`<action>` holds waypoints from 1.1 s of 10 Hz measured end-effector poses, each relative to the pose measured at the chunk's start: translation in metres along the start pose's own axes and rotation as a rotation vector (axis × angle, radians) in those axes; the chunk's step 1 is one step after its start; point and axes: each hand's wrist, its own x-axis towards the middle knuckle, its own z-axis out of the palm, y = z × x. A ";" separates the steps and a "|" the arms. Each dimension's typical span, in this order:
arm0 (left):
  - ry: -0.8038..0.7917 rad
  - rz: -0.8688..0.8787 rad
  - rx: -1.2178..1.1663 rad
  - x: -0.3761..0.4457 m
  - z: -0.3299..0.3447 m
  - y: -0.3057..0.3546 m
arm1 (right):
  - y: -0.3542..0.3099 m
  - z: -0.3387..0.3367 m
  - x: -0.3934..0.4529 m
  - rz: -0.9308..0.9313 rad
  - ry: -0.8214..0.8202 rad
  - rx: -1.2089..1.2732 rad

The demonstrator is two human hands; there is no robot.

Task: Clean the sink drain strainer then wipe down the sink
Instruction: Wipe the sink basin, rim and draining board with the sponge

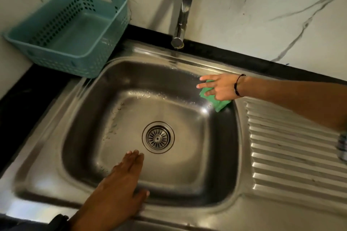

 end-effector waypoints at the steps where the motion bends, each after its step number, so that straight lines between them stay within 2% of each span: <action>1: 0.088 -0.033 0.019 0.004 -0.006 -0.013 | 0.004 -0.006 0.006 0.024 0.246 -0.060; 2: 0.201 -0.058 0.041 0.007 -0.013 -0.035 | -0.018 -0.020 0.012 0.351 0.243 0.406; 3: 0.287 -0.115 -0.068 0.005 -0.024 -0.060 | -0.046 -0.043 0.018 0.845 0.185 1.047; 4: 0.382 -0.145 -0.124 -0.005 -0.035 -0.080 | -0.068 -0.047 0.019 1.291 0.190 1.981; 5: 0.428 -0.183 -0.126 -0.012 -0.043 -0.091 | -0.076 -0.043 0.012 1.403 0.329 3.303; 6: 0.394 -0.199 -0.117 -0.013 -0.046 -0.091 | -0.069 -0.043 0.012 1.546 0.668 3.737; 7: 0.367 -0.210 -0.087 -0.013 -0.049 -0.086 | -0.044 -0.063 0.023 1.766 1.218 3.787; 8: 0.334 -0.214 -0.085 -0.014 -0.050 -0.081 | -0.011 -0.101 0.048 1.711 0.753 2.987; 9: 0.342 -0.212 -0.118 -0.016 -0.052 -0.076 | -0.002 -0.137 0.079 1.517 0.121 1.937; 10: 0.330 -0.216 -0.120 -0.016 -0.053 -0.073 | 0.020 -0.175 0.111 1.723 0.473 2.391; 11: 0.319 -0.210 -0.128 -0.017 -0.056 -0.067 | 0.024 -0.207 0.128 1.417 0.673 2.670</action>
